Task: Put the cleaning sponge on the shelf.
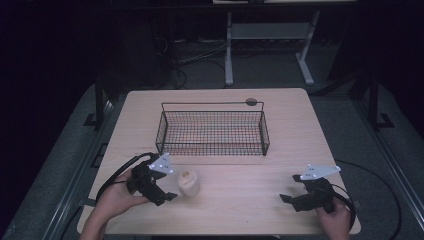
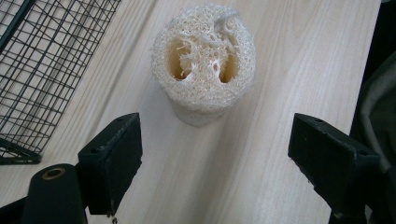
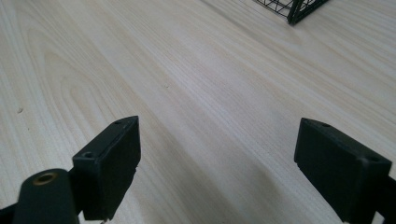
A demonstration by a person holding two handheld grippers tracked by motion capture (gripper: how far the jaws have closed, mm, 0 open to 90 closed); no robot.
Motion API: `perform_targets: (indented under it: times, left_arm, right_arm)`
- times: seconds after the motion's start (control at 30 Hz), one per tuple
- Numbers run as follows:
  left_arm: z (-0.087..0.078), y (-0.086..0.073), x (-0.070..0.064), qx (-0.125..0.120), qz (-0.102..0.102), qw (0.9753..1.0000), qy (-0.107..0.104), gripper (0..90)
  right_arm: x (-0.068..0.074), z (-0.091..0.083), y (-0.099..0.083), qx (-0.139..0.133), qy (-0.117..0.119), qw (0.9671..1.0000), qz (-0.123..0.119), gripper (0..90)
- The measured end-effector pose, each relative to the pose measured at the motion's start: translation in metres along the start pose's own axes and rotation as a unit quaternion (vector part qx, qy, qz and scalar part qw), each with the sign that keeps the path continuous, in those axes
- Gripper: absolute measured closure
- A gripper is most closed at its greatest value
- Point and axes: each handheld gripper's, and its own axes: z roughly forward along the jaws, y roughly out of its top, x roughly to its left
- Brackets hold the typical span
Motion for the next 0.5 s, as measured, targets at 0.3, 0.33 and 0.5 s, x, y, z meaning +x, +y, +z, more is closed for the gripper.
perform_targets:
  times: [0.3,0.33,0.5]
  left_arm:
    - [0.002,0.009,0.000,-0.002,0.008,1.0000,-0.002,16.9]
    - [0.003,0.010,0.000,-0.002,0.008,1.0000,-0.002,16.8]
    - [0.007,0.015,0.002,0.005,0.012,0.9999,-0.008,16.8]
  right_arm:
    - [0.000,0.000,-0.001,0.000,0.000,1.0000,0.002,14.2]
    - [0.000,0.000,-0.001,0.000,0.000,1.0000,0.002,14.2]
    - [0.000,-0.001,-0.001,-0.001,0.000,1.0000,0.002,14.2]
